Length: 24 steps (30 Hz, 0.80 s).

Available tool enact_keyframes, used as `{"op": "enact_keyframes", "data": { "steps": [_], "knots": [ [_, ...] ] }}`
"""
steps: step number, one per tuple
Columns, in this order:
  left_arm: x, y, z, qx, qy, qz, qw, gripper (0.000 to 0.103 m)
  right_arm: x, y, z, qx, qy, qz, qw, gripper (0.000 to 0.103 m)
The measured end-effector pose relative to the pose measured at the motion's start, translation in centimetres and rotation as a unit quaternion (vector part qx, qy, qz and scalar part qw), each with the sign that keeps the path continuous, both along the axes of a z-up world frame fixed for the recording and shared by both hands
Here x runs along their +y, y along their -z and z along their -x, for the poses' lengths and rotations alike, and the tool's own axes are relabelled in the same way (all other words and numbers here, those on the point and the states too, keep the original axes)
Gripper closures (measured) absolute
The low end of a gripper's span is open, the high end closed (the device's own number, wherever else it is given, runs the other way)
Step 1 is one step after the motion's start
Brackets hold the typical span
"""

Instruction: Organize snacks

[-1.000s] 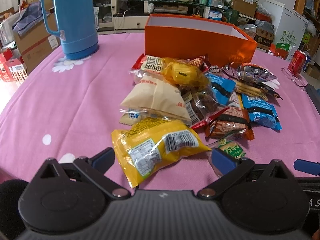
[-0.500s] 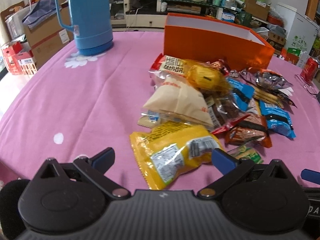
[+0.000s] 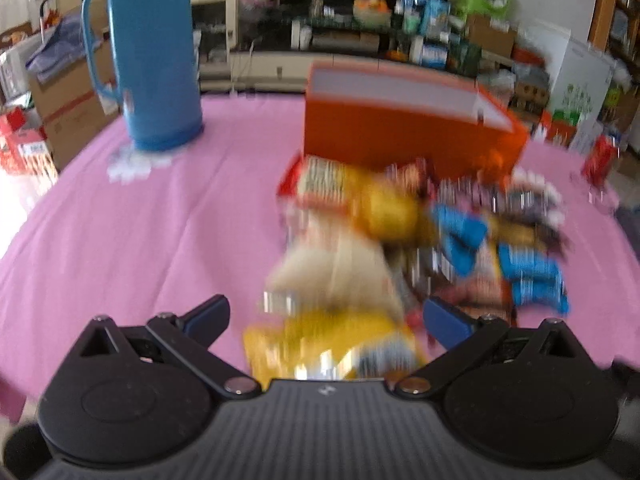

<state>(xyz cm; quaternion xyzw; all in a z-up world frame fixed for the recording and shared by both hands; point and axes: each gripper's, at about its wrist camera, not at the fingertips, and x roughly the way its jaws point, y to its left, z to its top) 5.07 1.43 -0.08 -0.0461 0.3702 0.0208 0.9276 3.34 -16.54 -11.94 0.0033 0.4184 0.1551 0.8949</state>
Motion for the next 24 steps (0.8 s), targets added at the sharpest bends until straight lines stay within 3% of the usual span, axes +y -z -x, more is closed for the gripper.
{"op": "enact_keyframes", "data": {
  "steps": [4,8,12,16,21,24],
  "knots": [
    [-0.1,-1.4,-4.6,-0.016,0.022,0.001,0.9996,0.001,0.2,-0.6,-1.6,-0.017,-0.006,0.0,1.0,0.01],
    [-1.4,0.1,-10.2,0.013,0.046,-0.017,0.9987,0.001,-1.1,-0.9,-3.8,-0.033,0.01,0.015,0.999,0.01],
    [-2.4,1.9,-13.5,0.028,0.056,-0.065,0.9959,0.001,-3.5,0.5,-5.5,-0.017,0.053,0.023,0.998,0.01],
    [-0.5,3.4,-12.7,0.042,0.05,-0.078,0.9948,0.003,-3.9,1.3,-4.8,-0.036,0.042,0.039,0.998,0.01],
    [4.4,4.2,-11.6,0.054,-0.021,-0.107,0.9926,0.001,-3.4,1.9,-4.2,-0.064,0.052,0.064,0.995,0.01],
    [7.1,3.4,-10.2,0.048,-0.044,-0.072,0.9953,0.001,-3.5,2.0,-3.8,-0.075,0.049,0.062,0.994,0.01]
  ]
}}
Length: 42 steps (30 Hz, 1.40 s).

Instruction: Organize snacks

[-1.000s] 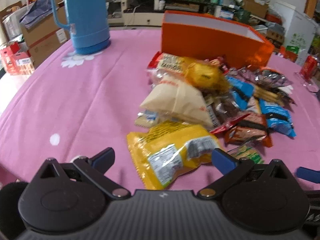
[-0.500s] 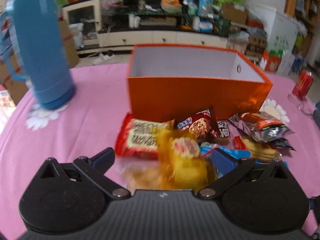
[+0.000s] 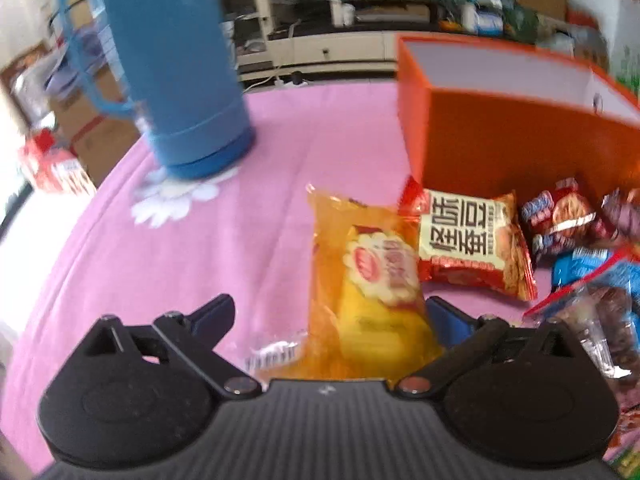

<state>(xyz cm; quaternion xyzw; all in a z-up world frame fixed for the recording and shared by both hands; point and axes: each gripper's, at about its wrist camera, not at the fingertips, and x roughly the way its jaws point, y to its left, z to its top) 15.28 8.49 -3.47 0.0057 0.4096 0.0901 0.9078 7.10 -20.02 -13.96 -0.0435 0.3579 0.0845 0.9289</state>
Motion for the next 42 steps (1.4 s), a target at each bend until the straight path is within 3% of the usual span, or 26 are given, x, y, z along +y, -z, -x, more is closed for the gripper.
{"op": "enact_keyframes", "data": {
  "steps": [4,6,9,11,14,15,19,23,26,29,32,35,38,42],
  "knots": [
    [2.3,-2.1,5.7,-0.059,-0.032,0.053,0.9964,0.001,-0.3,-0.2,0.0,0.008,0.009,-0.009,1.0,0.01],
    [2.5,-2.2,8.7,-0.064,-0.042,0.079,0.9939,0.001,-0.8,-0.4,0.2,0.008,0.019,-0.028,0.999,0.01],
    [0.5,-1.3,12.1,-0.043,0.025,0.115,0.9921,0.001,-1.9,-0.6,0.4,0.007,0.027,-0.075,0.997,0.01],
    [-1.9,-1.0,13.6,-0.046,0.089,0.101,0.9898,0.001,-2.5,-0.7,0.4,0.009,0.03,-0.097,0.995,0.01],
    [-5.2,-0.8,13.5,-0.059,0.178,0.031,0.9818,0.001,-3.0,-0.8,0.4,0.012,0.037,-0.111,0.993,0.01],
    [-6.0,-0.6,13.0,-0.057,0.213,0.013,0.9752,0.001,-3.2,-0.9,0.5,0.012,0.039,-0.114,0.993,0.01],
    [-7.1,1.1,10.6,-0.009,0.283,-0.015,0.959,0.001,-4.7,-1.5,1.3,0.005,0.054,-0.126,0.991,0.01],
    [-6.2,2.4,10.8,0.024,0.271,-0.013,0.9621,0.027,-6.4,-2.5,2.0,-0.015,0.078,-0.133,0.988,0.01],
    [-4.9,2.5,12.0,0.016,0.236,0.018,0.9714,0.027,-6.4,-2.6,2.2,-0.016,0.073,-0.144,0.987,0.01],
    [-4.7,2.6,13.0,0.014,0.22,0.033,0.9748,0.032,-5.4,-2.3,1.9,0.001,0.059,-0.149,0.987,0.01],
    [-5.4,2.8,14.4,0.013,0.229,0.048,0.9723,0.027,-3.1,-2.5,2.5,0.005,0.013,-0.151,0.988,0.011],
    [-6.0,2.8,15.0,0.008,0.235,0.029,0.9717,0.021,0.4,-2.7,3.4,-0.001,-0.04,-0.106,0.994,0.01],
    [-5.6,2.0,15.1,-0.006,0.214,0.033,0.9762,0.019,2.8,-2.4,3.2,-0.005,-0.052,-0.051,0.997,0.01],
    [-3.7,0.2,15.1,-0.047,0.159,0.056,0.9847,0.014,3.6,-1.6,2.2,0.001,-0.042,-0.022,0.999,0.01]
  ]
}}
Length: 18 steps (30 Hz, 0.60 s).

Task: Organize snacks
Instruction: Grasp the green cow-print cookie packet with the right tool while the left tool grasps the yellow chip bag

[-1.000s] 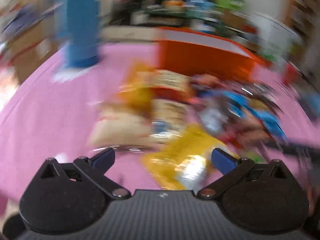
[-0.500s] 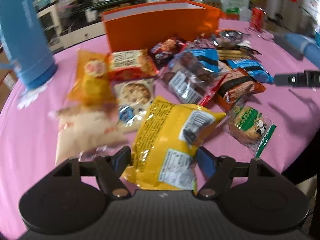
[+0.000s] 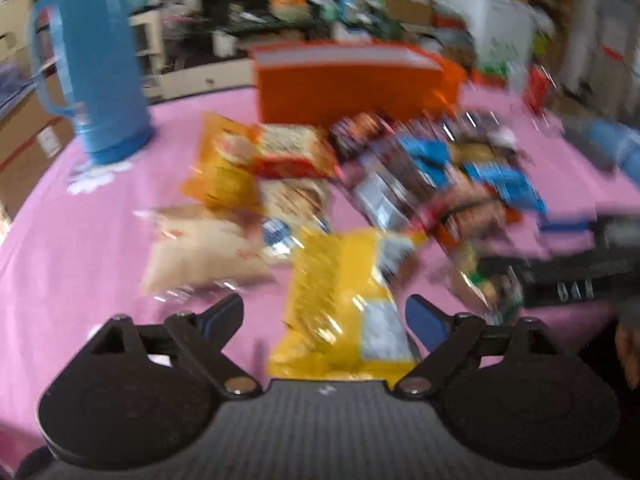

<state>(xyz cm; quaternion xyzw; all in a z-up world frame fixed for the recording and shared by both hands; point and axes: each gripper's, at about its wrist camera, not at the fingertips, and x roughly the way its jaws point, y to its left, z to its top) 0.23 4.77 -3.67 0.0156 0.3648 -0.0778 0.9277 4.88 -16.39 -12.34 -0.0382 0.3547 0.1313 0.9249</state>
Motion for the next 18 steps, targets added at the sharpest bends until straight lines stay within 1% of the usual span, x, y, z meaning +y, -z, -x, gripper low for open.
{"op": "enact_keyframes", "data": {
  "steps": [2,4,5,6,7,9,11,13,15,16,18],
  "knots": [
    [0.7,-0.5,-0.7,-0.011,-0.028,0.013,0.9994,0.014,-1.3,0.3,-0.2,0.01,0.008,-0.028,1.0,0.01],
    [0.5,0.0,-2.0,-0.009,-0.034,0.009,0.9993,0.014,-2.7,0.6,-0.6,0.025,0.023,-0.063,0.997,0.01],
    [0.1,0.5,-2.5,-0.005,-0.026,-0.001,0.9996,0.014,-3.1,0.7,-0.5,0.023,0.027,-0.068,0.997,0.011],
    [-0.6,1.4,-3.1,0.008,-0.019,-0.02,0.9996,0.008,-3.2,0.7,-0.5,0.022,0.03,-0.063,0.997,0.011],
    [-0.9,1.9,-3.3,0.007,-0.012,-0.02,0.9997,0.008,-3.4,0.8,-0.4,0.023,0.031,-0.065,0.997,0.011],
    [-1.2,1.9,-3.4,0.015,-0.002,-0.012,0.9998,0.008,-3.7,0.9,-0.3,0.024,0.033,-0.066,0.997,0.011],
    [-1.3,1.5,-3.2,0.009,0.0,-0.022,0.9997,0.009,-3.9,0.9,-0.3,0.022,0.033,-0.069,0.997,0.011],
    [-1.1,0.9,-2.7,0.0,-0.011,-0.029,0.9995,0.01,-4.0,1.0,-0.3,0.02,0.036,-0.072,0.997,0.011],
    [-0.6,0.2,-1.7,-0.007,-0.025,-0.026,0.9993,0.009,-4.2,0.8,-0.4,0.021,0.039,-0.077,0.996,0.011],
    [-0.4,-0.1,-1.0,-0.006,-0.033,-0.016,0.9993,0.009,-4.2,0.7,-0.3,0.021,0.037,-0.081,0.996,0.011],
    [-0.2,-0.3,0.5,0.011,-0.044,0.014,0.9989,0.009,-4.2,0.5,0.0,0.019,0.031,-0.087,0.996,0.011]
  ]
}}
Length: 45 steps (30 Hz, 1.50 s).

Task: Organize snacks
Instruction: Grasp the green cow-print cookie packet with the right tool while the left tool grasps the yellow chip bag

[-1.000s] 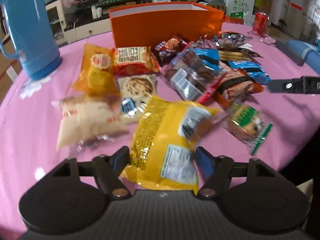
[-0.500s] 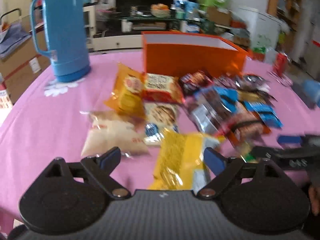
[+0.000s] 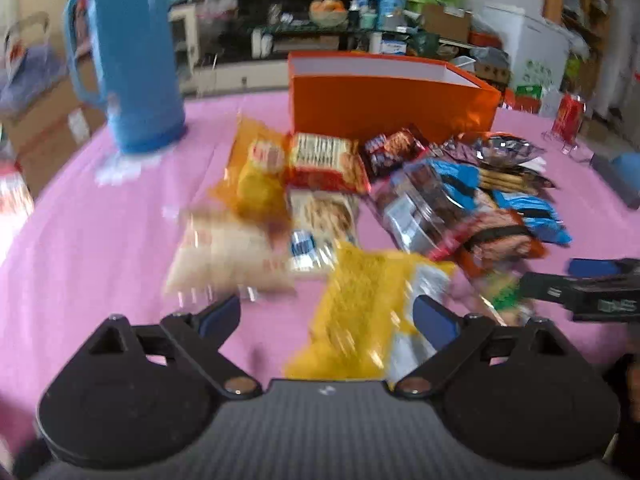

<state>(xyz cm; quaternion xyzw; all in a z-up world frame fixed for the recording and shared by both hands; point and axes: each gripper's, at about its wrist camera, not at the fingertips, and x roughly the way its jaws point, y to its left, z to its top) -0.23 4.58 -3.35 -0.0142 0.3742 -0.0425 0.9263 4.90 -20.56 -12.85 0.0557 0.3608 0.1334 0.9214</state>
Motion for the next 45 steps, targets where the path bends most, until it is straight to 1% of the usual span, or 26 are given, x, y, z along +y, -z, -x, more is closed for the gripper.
{"op": "enact_keyframes", "data": {
  "steps": [1,2,3,4,6,7,11,14,18,20,22,23,25,26,27,28,31,33,35,38,39,41,42,43,44,45],
  "knots": [
    [-0.1,0.1,0.9,0.005,0.004,0.012,0.9999,0.009,0.1,0.0,0.0,-0.001,-0.003,-0.001,1.0,0.011],
    [-0.5,0.2,1.6,0.006,0.013,0.015,0.9998,0.009,0.3,0.0,0.0,-0.001,-0.004,0.0,1.0,0.011],
    [-1.1,0.4,1.9,0.007,0.029,0.008,0.9995,0.009,0.4,0.0,-0.1,0.0,-0.006,0.001,1.0,0.011],
    [-1.6,0.6,1.9,0.005,0.044,-0.006,0.999,0.009,0.5,0.2,-0.1,0.002,-0.008,0.004,1.0,0.011],
    [-2.6,1.1,1.1,0.001,0.048,-0.05,0.9976,0.009,0.5,0.3,-0.1,0.002,-0.007,0.007,1.0,0.011],
    [-2.9,1.2,0.5,0.0,0.055,-0.061,0.9966,0.009,0.5,0.3,-0.1,0.003,-0.007,0.007,1.0,0.011],
    [-2.7,1.8,-1.8,0.022,0.084,-0.055,0.9947,0.009,0.2,-0.1,0.2,0.001,-0.008,-0.002,1.0,0.011],
    [-2.3,2.5,-2.0,0.032,0.082,-0.063,0.9941,0.009,0.9,-0.7,0.9,-0.012,-0.03,-0.002,0.999,0.011],
    [-1.2,2.9,-1.6,0.039,0.062,-0.061,0.9955,0.009,3.5,-1.1,1.4,-0.034,-0.076,0.036,0.996,0.011],
    [-0.7,3.1,-1.5,0.042,0.057,-0.05,0.9962,0.009,4.7,-0.6,1.2,-0.035,-0.077,0.068,0.994,0.011],
    [-0.7,3.1,-1.8,0.044,0.052,-0.047,0.9965,0.009,5.4,0.1,0.8,-0.023,-0.08,0.08,0.993,0.014],
    [-0.9,3.1,-2.0,0.043,0.051,-0.047,0.9967,0.009,5.4,0.4,0.6,-0.015,-0.082,0.081,0.993,0.019],
    [-1.3,2.9,-2.3,0.039,0.057,-0.04,0.9968,0.009,5.2,0.5,0.7,-0.019,-0.074,0.09,0.993,0.025],
    [-1.6,2.9,-2.5,0.037,0.06,-0.037,0.9968,0.009,4.9,0.4,0.8,-0.021,-0.07,0.091,0.993,0.032],
    [-2.0,2.8,-2.6,0.034,0.063,-0.038,0.9967,0.009,4.4,0.4,0.7,-0.023,-0.06,0.096,0.993,0.036],
    [-2.3,2.8,-2.8,0.032,0.065,-0.04,0.9965,0.009,3.9,0.4,0.7,-0.022,-0.049,0.105,0.993,0.036],
    [-3.1,2.9,-3.2,0.026,0.068,-0.054,0.9959,0.009,1.6,0.0,0.6,-0.007,-0.012,0.11,0.994,0.036],
    [-3.3,3.0,-3.3,0.024,0.072,-0.061,0.9952,0.009,0.3,-0.2,0.5,0.004,0.002,0.11,0.994,0.035],
    [-3.3,3.1,-3.4,0.022,0.077,-0.069,0.9944,0.009,-0.4,-0.4,0.6,0.01,-0.003,0.1,0.995,0.035],
    [-3.4,3.6,-3.7,0.026,0.091,-0.087,0.9917,0.008,-0.3,-0.6,1.2,0.003,-0.03,0.076,0.997,0.03],
    [-3.3,3.6,-3.8,0.021,0.099,-0.086,0.9911,0.008,0.1,-0.4,1.2,0.003,-0.037,0.078,0.996,0.029],
    [-2.9,3.6,-4.1,0.026,0.11,-0.073,0.9909,0.008,0.9,0.0,1.4,-0.002,-0.046,0.1,0.994,0.028],
    [-2.4,3.7,-4.4,0.035,0.106,-0.056,0.9922,0.008,1.3,0.2,1.6,-0.009,-0.05,0.115,0.992,0.032],
    [-2.0,3.8,-4.5,0.043,0.101,-0.037,0.9933,0.009,1.4,0.2,1.8,-0.013,-0.052,0.113,0.992,0.034],
    [-1.8,3.7,-4.4,0.039,0.097,-0.026,0.9942,0.019,1.3,0.2,1.9,-0.013,-0.049,0.107,0.993,0.04],
    [-1.7,3.7,-4.2,0.038,0.093,-0.024,0.9946,0.026,1.1,0.1,2.0,-0.017,-0.045,0.11,0.993,0.052]
  ]
}}
